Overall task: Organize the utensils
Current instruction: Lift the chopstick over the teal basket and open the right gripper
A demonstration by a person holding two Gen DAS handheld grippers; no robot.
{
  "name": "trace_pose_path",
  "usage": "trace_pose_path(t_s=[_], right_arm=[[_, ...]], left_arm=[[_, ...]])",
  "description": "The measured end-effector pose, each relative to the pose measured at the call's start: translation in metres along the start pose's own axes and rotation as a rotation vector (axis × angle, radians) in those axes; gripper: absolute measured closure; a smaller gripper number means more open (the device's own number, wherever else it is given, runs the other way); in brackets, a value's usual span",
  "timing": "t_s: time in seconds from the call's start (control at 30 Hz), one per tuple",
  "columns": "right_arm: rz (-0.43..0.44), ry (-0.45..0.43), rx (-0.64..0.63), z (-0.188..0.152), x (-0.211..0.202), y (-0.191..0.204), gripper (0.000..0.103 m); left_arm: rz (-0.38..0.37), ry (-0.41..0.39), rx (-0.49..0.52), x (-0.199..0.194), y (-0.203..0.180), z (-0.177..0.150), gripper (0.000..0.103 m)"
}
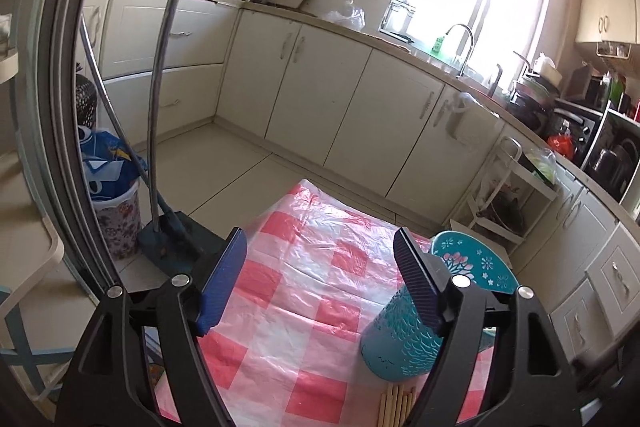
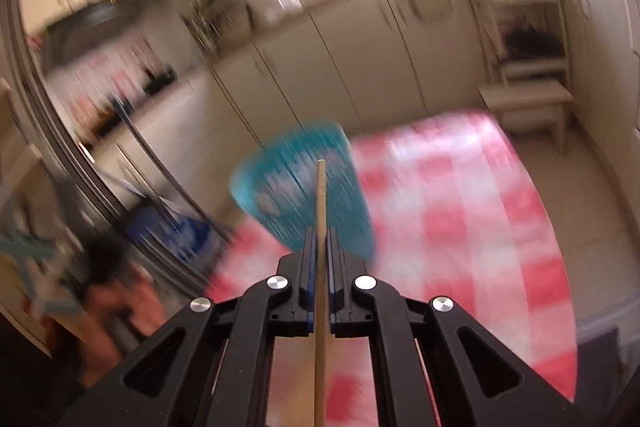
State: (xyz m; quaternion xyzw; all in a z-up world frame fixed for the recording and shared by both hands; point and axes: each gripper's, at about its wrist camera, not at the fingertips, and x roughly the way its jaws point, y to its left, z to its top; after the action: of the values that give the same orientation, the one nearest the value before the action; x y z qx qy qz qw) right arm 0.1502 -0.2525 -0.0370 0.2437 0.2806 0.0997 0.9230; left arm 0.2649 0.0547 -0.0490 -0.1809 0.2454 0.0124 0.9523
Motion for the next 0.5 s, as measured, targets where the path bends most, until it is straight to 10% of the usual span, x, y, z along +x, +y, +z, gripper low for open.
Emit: trace_pose_path(t_s=[0.23,0.5], right_arm=[[0.085,-0.374,-0.010,0.085,0.011,0.051,0.097],[-0.051,-0.417,0.007,0.094,0.097,0.048,0.097]], left_arm=[[0.000,-0.009,-0.013,-0.001,0.002,-0.001,0.030],[-0.009,0.003,-0.024,0.001,0.003,-0.001,0.030]])
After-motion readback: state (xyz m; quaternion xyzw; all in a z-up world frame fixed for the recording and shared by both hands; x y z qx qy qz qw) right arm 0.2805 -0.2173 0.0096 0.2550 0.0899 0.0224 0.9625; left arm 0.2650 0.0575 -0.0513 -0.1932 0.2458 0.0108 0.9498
